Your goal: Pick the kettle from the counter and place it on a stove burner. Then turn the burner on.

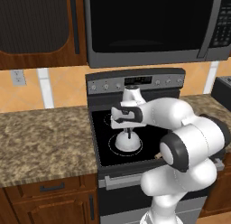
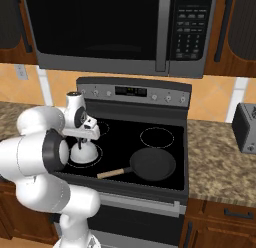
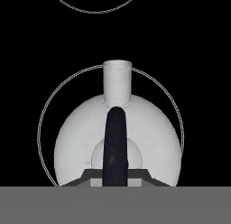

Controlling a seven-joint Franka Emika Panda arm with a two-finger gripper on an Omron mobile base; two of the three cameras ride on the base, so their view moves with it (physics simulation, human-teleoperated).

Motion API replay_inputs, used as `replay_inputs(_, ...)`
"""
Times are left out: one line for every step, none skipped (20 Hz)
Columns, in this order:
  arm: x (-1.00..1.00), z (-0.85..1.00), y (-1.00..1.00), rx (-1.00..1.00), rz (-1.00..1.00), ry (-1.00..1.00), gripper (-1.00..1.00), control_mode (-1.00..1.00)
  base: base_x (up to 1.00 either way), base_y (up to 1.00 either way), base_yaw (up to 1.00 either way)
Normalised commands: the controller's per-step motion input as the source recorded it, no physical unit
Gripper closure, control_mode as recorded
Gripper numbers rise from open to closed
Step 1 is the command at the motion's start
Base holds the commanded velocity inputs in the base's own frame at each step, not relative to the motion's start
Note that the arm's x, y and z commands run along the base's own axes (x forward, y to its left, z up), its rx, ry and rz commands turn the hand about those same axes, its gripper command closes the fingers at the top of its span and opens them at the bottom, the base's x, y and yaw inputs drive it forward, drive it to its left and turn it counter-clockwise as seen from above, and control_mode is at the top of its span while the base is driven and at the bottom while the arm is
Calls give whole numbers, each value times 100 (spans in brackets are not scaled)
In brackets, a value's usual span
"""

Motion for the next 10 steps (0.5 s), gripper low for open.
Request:
replay_inputs(0,0,0,0,0,0,-100,-100,0,0,0)
replay_inputs(0,0,0,0,0,0,-100,-100,0,0,0)
replay_inputs(0,0,0,0,0,0,-100,-100,0,0,0)
replay_inputs(0,0,0,0,0,0,-100,-100,0,0,0)
replay_inputs(0,0,0,0,0,0,-100,-100,0,0,0)
replay_inputs(0,0,0,-1,0,0,-100,-100,0,0,0)
replay_inputs(0,1,0,-1,0,0,-100,-100,0,0,0)
replay_inputs(0,3,0,-2,0,0,-100,-100,0,0,0)
replay_inputs(0,8,0,-1,0,0,-100,-100,0,0,0)
replay_inputs(0,17,0,-3,0,0,-100,-100,0,0,0)
